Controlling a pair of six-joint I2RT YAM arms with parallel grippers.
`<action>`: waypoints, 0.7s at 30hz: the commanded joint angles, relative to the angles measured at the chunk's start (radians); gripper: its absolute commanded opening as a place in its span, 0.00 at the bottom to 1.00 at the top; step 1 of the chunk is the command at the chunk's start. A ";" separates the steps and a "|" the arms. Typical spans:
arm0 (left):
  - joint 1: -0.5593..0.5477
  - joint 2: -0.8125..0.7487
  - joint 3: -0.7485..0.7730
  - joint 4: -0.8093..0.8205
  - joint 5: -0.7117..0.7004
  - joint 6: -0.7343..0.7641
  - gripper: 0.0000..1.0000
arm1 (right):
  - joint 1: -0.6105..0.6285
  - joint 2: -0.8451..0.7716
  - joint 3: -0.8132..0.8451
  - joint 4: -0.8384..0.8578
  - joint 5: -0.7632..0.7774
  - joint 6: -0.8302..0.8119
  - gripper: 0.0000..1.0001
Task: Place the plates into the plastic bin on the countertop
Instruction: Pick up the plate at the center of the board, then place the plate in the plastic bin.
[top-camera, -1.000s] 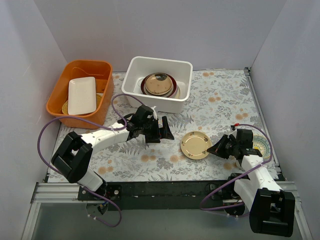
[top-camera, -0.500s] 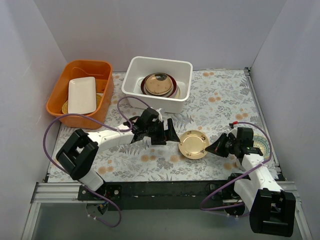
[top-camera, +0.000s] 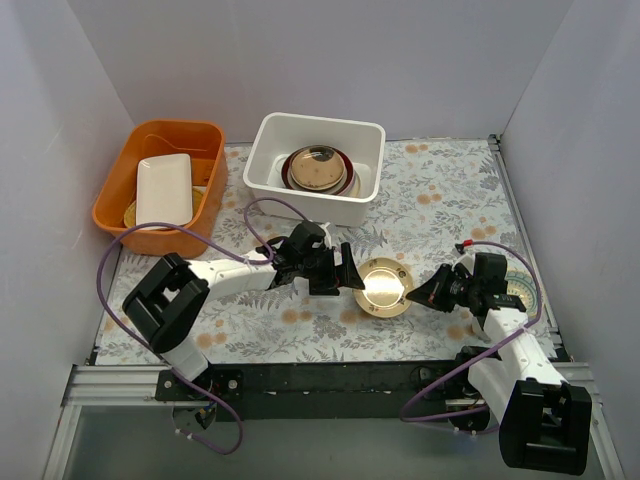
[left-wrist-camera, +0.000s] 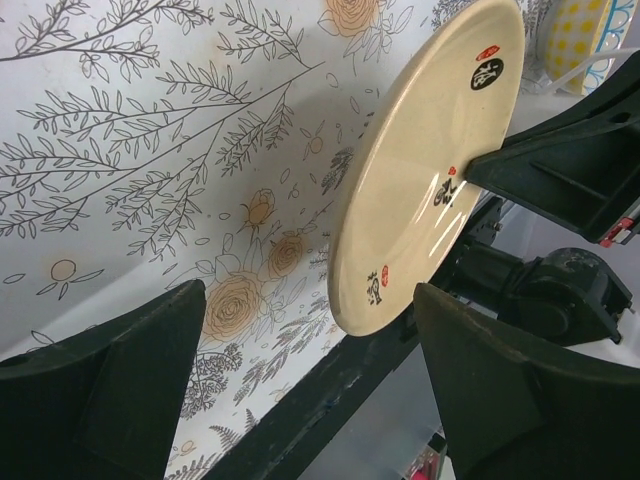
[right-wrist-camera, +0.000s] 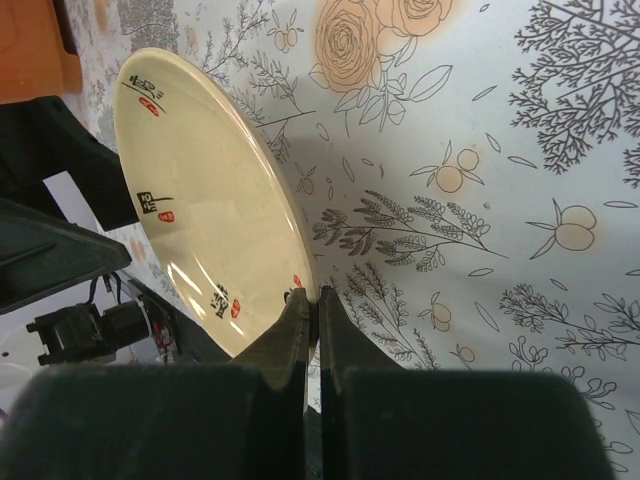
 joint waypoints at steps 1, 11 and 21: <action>-0.014 0.008 0.004 0.037 0.019 -0.009 0.83 | 0.009 -0.014 0.043 0.060 -0.075 0.013 0.01; -0.022 0.019 0.004 0.060 0.022 -0.026 0.81 | 0.018 -0.009 0.047 0.068 -0.091 0.007 0.01; -0.028 0.036 0.004 0.096 0.035 -0.037 0.63 | 0.027 0.002 0.046 0.083 -0.121 0.003 0.01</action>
